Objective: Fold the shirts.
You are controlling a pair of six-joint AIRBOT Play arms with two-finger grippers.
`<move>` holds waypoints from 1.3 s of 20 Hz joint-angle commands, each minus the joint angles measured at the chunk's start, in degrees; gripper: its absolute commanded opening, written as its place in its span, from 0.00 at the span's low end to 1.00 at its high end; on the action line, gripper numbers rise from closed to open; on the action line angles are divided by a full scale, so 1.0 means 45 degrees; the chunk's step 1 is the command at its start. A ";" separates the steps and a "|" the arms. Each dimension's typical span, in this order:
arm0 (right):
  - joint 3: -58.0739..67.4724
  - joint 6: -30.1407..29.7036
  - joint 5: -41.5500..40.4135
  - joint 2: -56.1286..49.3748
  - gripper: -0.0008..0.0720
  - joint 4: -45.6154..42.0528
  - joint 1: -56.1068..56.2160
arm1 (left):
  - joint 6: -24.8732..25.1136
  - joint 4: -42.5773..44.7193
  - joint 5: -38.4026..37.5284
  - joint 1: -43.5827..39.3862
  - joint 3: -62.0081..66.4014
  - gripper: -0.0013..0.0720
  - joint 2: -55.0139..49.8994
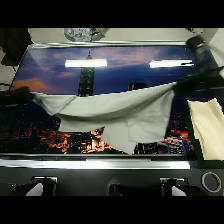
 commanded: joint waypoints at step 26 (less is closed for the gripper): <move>-0.0335 -0.1345 0.2395 -0.4405 0.85 0.2443 -0.4415 | 0.2871 -0.1608 -0.2210 0.0865 -0.2370 0.84 -0.5620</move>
